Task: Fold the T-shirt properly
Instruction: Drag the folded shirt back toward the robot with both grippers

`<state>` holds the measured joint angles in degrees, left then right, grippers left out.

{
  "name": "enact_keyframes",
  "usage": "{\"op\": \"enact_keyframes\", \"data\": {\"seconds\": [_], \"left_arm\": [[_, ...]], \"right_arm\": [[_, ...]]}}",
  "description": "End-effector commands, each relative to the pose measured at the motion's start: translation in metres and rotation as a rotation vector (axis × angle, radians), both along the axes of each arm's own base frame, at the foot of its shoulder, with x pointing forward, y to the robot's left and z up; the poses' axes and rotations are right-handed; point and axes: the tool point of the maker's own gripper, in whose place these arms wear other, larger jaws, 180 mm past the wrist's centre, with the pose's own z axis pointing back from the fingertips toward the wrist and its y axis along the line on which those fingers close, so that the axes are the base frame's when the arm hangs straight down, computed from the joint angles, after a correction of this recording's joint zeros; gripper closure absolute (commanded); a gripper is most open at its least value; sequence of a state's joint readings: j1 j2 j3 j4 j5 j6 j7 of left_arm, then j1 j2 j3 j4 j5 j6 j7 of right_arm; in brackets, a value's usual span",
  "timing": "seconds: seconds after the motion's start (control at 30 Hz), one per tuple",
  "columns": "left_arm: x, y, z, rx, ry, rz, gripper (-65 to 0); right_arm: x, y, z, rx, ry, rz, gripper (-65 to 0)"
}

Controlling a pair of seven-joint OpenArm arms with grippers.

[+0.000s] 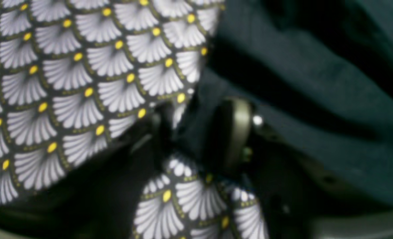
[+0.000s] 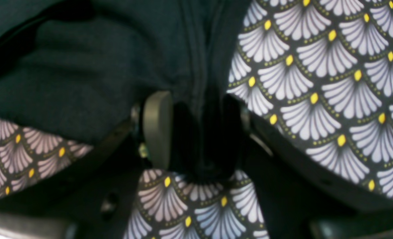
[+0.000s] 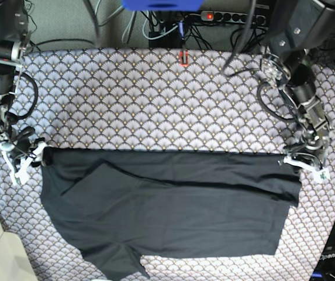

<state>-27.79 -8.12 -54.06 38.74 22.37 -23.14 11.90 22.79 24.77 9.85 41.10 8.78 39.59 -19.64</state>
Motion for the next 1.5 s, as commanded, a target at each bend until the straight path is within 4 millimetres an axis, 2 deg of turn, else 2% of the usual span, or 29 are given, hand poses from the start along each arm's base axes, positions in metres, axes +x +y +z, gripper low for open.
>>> {"op": "enact_keyframes", "data": {"seconds": [0.0,0.07,0.13,0.23,0.33,0.6,0.73,0.83,0.93,1.0,1.1,1.27,1.47], "left_arm": [[0.002,0.002,0.001,-0.003,0.023,-0.012,-13.4],[0.000,-0.001,-0.004,-0.013,0.036,-0.019,-5.4],[0.000,-0.003,-0.006,-0.016,0.041,-0.022,-0.2],[0.000,-0.003,-0.006,-0.014,0.046,-0.024,0.0],[-0.001,-0.002,-0.006,-0.013,0.057,-0.023,0.0],[-0.003,-0.001,-0.007,-0.012,0.061,-0.023,0.0],[-0.005,-0.002,-0.009,-0.011,0.067,-0.026,0.0],[-0.013,-0.002,-0.017,-0.010,0.089,-0.027,0.0],[-0.020,0.010,-0.010,0.018,0.105,-0.014,0.0],[-0.025,0.010,-0.007,0.021,0.127,-0.044,0.0],[-0.023,0.010,0.015,0.053,0.122,-0.107,0.0],[-0.030,0.013,0.027,0.101,0.146,-0.108,0.0],[-0.062,0.026,0.020,0.143,0.219,-0.087,0.0]], "right_arm": [[0.003,-0.007,0.007,-0.022,-0.005,0.007,-26.9],[0.003,-0.007,0.007,-0.022,-0.003,0.007,-26.8],[-0.005,-0.007,0.000,-0.022,0.015,0.007,-24.7],[-0.007,-0.006,-0.002,-0.020,0.020,0.008,-13.8],[-0.008,-0.005,-0.004,-0.019,0.023,0.009,0.0],[-0.013,-0.006,-0.008,-0.020,0.034,0.008,0.0],[-0.024,-0.008,-0.016,-0.021,0.060,0.003,0.0],[-0.026,-0.008,-0.018,-0.021,0.065,0.003,0.0],[-0.037,-0.008,-0.026,-0.021,0.083,0.004,0.0],[-0.035,-0.007,-0.021,-0.034,0.063,0.016,0.0],[-0.044,-0.001,-0.014,-0.072,0.036,0.057,0.0],[-0.057,0.016,-0.002,-0.127,0.018,0.129,0.0],[-0.086,0.030,0.001,-0.169,0.018,0.192,0.0]]}}
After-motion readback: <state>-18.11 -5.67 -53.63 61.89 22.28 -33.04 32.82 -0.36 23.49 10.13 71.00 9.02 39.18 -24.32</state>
